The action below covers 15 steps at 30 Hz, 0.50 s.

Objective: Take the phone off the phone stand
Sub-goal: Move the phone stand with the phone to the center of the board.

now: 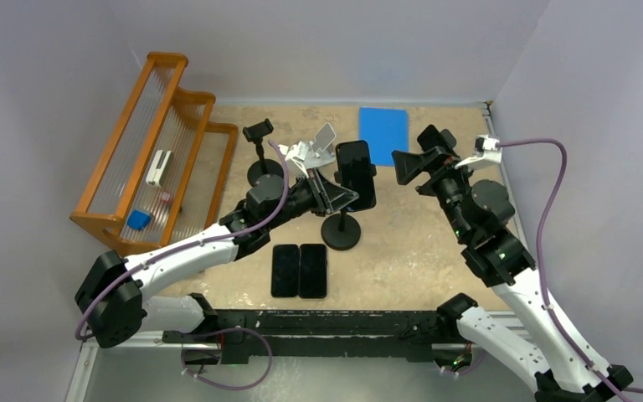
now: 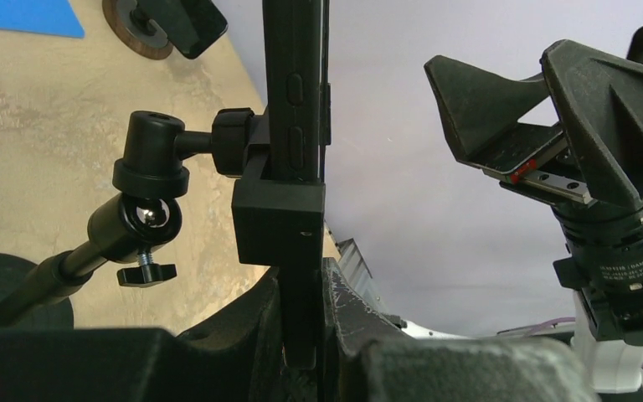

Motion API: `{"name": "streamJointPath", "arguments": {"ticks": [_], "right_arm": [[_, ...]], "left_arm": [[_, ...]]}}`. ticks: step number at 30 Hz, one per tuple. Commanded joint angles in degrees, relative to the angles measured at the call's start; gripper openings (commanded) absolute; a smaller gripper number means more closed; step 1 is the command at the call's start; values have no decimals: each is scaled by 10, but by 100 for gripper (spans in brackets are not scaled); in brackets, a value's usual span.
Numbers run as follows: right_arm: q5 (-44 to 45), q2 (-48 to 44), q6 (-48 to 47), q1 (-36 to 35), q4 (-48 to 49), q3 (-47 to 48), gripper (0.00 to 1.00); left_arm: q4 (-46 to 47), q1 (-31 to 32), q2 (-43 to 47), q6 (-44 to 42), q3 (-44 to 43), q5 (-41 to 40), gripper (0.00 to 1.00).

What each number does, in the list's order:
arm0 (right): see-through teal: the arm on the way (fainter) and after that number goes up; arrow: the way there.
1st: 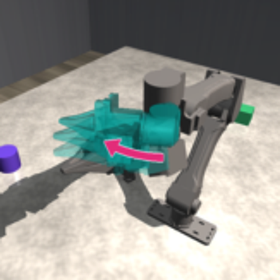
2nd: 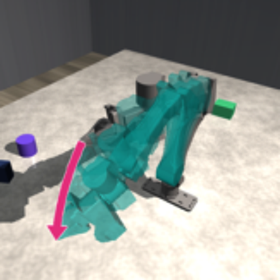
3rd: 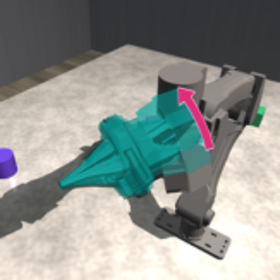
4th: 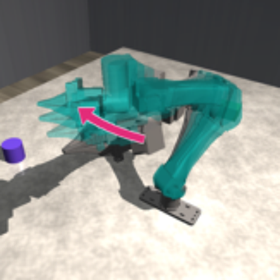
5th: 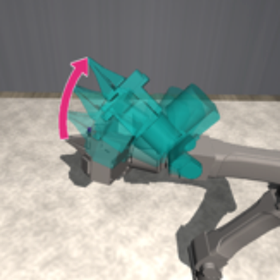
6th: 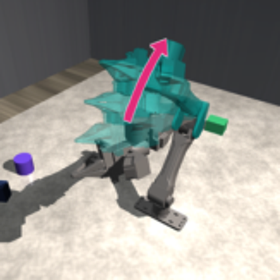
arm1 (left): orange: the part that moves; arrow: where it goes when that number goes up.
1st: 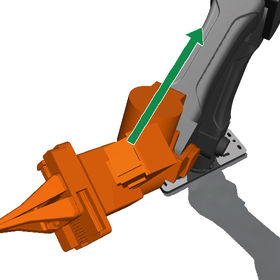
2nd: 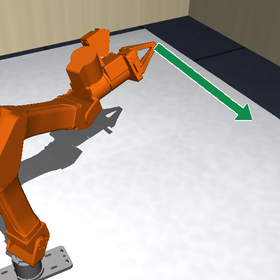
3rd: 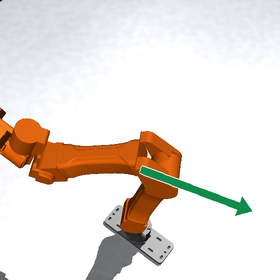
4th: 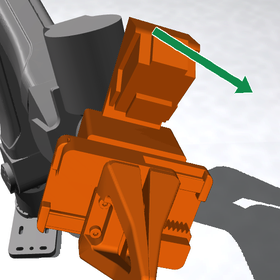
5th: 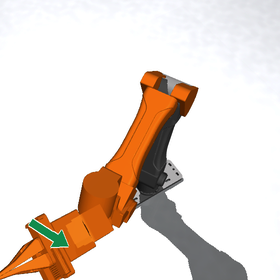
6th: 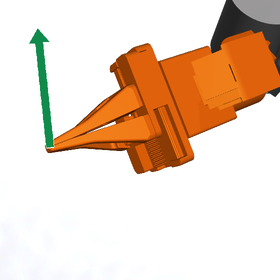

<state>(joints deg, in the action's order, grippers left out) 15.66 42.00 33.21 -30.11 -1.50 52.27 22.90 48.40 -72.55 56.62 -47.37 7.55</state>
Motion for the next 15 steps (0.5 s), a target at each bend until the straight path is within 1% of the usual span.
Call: {"name": "streamJointPath", "arguments": {"ticks": [1, 4, 6, 11, 14, 15], "right_arm": [[-7, -12, 52, -1, -17, 0, 99], [-17, 2, 59, -2, -41, 6, 99], [-24, -2, 53, -2, -32, -1, 99], [-64, -53, 23, -1, 30, -38, 99], [-130, -88, -10, -1, 83, -61, 99], [-137, -93, -18, -2, 95, -64, 99]], "left_arm": [[7, -13, 34, 3, 21, 13, 0], [-10, -13, 45, -7, 23, 21, 1], [-15, -14, 50, -10, 25, 25, 4], [-21, -15, 49, -13, 28, 26, 9], [-19, -15, 45, -16, 27, 32, 10], [-18, -15, 43, -19, 26, 36, 11]]}}
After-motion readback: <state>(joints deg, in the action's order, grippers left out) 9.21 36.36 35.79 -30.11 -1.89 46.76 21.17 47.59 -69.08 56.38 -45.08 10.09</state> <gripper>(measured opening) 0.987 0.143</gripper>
